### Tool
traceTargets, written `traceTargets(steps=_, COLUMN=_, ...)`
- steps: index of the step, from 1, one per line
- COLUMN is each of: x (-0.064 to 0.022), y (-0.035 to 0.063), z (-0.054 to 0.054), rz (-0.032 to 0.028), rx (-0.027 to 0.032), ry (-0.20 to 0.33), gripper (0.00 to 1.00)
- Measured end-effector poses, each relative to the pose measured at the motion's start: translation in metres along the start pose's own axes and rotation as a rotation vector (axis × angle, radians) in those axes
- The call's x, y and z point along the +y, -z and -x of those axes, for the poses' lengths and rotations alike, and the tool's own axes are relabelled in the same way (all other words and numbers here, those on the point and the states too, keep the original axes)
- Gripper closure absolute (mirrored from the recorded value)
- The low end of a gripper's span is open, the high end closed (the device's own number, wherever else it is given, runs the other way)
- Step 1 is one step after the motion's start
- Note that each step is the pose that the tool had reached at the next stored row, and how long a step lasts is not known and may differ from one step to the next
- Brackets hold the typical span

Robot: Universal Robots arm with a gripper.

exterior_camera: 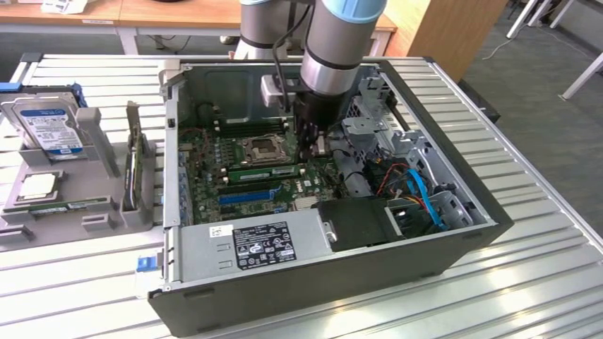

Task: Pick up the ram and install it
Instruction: 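Press down the ram until it locks into place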

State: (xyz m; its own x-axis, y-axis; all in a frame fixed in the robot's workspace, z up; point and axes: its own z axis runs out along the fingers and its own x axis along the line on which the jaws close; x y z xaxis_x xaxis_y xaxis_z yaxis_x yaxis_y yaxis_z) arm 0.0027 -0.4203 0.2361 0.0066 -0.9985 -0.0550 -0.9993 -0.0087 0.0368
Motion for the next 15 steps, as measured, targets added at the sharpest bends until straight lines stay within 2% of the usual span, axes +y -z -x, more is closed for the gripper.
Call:
traceTargets(steps=5, x=-0.0001, y=-0.0034, z=-0.0002, rz=0.0001, rx=0.0000, ry=0.000, gripper=0.90)
traceTargets(steps=15, x=-0.0002, y=-0.0042, z=0.0004, rz=0.0000, rx=0.0001, ry=0.000, gripper=0.90)
